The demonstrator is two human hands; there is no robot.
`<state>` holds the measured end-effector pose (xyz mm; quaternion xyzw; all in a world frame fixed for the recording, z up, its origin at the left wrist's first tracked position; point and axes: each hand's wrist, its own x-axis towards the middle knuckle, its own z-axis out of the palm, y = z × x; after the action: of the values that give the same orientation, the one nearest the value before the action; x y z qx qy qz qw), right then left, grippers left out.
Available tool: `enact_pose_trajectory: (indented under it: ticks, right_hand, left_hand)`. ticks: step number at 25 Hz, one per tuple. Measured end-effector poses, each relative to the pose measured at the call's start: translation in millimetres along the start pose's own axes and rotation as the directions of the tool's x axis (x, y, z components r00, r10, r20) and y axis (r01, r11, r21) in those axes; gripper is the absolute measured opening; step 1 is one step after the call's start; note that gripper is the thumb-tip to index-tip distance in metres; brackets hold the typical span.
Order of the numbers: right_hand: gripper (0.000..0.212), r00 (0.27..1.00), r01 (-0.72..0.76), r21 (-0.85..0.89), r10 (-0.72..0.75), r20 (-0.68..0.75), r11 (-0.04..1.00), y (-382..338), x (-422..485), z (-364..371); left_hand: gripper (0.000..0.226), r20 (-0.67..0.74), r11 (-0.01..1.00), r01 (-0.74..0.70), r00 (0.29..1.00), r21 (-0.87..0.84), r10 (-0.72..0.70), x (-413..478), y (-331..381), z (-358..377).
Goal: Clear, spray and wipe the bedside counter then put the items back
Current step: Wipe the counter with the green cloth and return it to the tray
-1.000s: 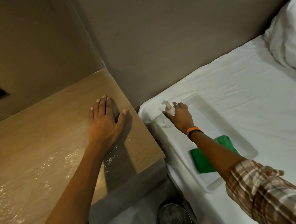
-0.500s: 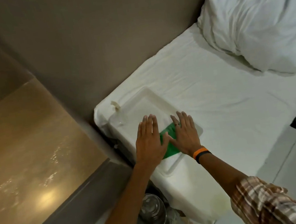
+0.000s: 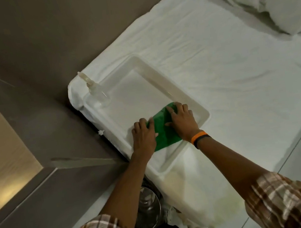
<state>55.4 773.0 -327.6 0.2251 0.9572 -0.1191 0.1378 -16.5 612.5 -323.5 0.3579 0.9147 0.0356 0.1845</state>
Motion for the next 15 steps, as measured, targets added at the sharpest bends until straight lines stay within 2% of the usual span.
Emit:
enact_pose_trajectory:
  ticks: [3,5,7,9,12,15]
  right_hand:
    - [0.045,0.997,-0.019,0.191,0.033,-0.07,0.981,-10,3,-2]
    - [0.035,0.991,-0.057,0.343,0.096,-0.098,0.938,-18,-3,-16]
    - [0.032,0.979,-0.067,0.456,0.147,-0.141,0.888,-25,-12,-43]
    - [0.027,0.959,-0.011,0.557,0.166,-0.229,0.83,-39,-26,-88]
    - [0.023,0.904,0.129,0.732,0.224,-0.365,0.669,-85,-59,-179]
    - [0.026,0.906,0.264,0.843,0.179,-0.383,0.469,-146,-91,-257]
  left_hand:
    - [0.046,-0.022,0.973,0.055,0.998,-0.224,-0.062,7,-1,-13]
    - [0.038,-0.031,0.95,0.058,0.997,-0.307,-0.071,2,-3,-33]
    - [0.034,-0.1,0.938,0.021,0.993,-0.346,-0.059,-12,0,-65]
    - [0.037,-0.205,0.914,-0.031,0.977,-0.405,-0.057,-32,4,-113]
    - [0.044,-0.365,0.915,-0.09,0.929,-0.394,-0.066,-77,-3,-210]
    - [0.04,-0.479,0.885,-0.121,0.869,-0.45,-0.125,-132,-36,-297]
